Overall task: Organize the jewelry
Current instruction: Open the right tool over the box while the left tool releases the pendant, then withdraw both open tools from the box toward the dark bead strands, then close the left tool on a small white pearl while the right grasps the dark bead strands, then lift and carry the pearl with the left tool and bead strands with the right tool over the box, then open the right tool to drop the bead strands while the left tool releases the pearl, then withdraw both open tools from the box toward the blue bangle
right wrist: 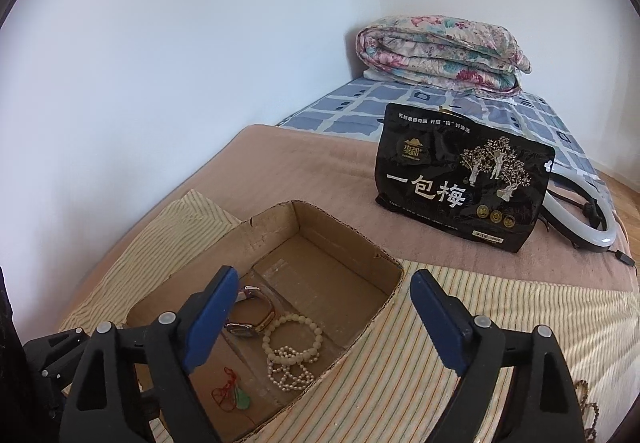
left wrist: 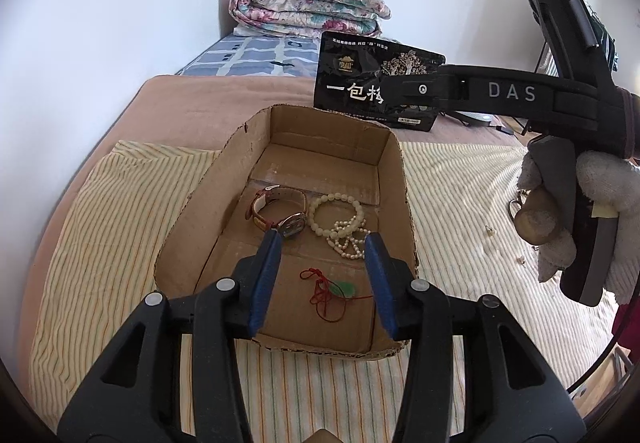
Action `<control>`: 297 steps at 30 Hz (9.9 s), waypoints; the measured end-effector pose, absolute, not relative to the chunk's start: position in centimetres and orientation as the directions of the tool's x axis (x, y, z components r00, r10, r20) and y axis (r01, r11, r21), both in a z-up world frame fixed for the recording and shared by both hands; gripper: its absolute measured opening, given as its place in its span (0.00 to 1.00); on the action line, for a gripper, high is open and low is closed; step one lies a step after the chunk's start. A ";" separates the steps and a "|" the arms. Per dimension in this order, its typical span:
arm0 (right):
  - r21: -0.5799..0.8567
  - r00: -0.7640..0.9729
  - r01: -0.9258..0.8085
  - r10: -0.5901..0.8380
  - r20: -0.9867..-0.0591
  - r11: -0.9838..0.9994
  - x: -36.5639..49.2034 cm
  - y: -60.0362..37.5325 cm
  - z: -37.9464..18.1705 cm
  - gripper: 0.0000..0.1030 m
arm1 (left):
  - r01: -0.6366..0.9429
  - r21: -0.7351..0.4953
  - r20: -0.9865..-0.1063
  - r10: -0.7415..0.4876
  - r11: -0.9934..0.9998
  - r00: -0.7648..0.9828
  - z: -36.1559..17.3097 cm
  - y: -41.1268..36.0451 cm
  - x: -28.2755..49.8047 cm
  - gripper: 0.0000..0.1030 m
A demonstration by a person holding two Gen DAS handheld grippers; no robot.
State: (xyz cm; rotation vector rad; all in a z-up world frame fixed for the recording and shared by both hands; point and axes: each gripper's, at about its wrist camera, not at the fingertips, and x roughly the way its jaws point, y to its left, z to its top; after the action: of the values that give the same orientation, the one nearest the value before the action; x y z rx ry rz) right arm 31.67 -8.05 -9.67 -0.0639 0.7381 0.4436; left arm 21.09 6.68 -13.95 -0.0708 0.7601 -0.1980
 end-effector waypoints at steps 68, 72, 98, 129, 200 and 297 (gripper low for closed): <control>-0.028 0.612 -0.269 0.148 -0.777 0.963 21.3 -39.6 -16.9 1.00 | 0.402 -0.171 -0.735 -0.388 0.899 0.555 -16.2 -11.9 22.2 0.43; -0.034 0.577 -0.283 0.142 -0.804 0.958 22.8 -39.3 -18.5 1.00 | 0.406 -0.188 -0.748 -0.398 0.894 0.531 -17.3 -12.5 23.1 0.43; -0.062 0.529 -0.321 0.125 -0.839 0.945 26.2 -38.2 -22.4 0.96 | 0.426 -0.179 -0.790 -0.388 0.887 0.475 -22.0 -17.1 28.0 0.31; -0.013 0.521 -0.325 0.168 -0.837 0.945 25.3 -37.9 -21.9 0.14 | 0.429 -0.149 -0.792 -0.367 0.891 0.488 -22.8 -17.3 27.7 0.06; -0.096 0.818 -0.442 0.358 -0.450 0.892 18.5 -20.2 2.6 0.10 | 0.200 -0.090 -0.592 -0.214 0.976 0.777 -7.3 4.5 17.4 0.06; 0.018 0.780 -0.286 0.243 -0.576 0.958 25.8 -22.0 -5.6 1.00 | 0.215 -0.125 -0.643 -0.244 0.969 0.726 -11.2 3.2 20.4 0.56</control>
State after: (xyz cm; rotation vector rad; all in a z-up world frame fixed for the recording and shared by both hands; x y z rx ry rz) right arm 25.80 -22.04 -5.60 -0.0715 0.6125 0.2861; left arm 20.37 3.21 -11.20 -0.0423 0.7155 -0.2532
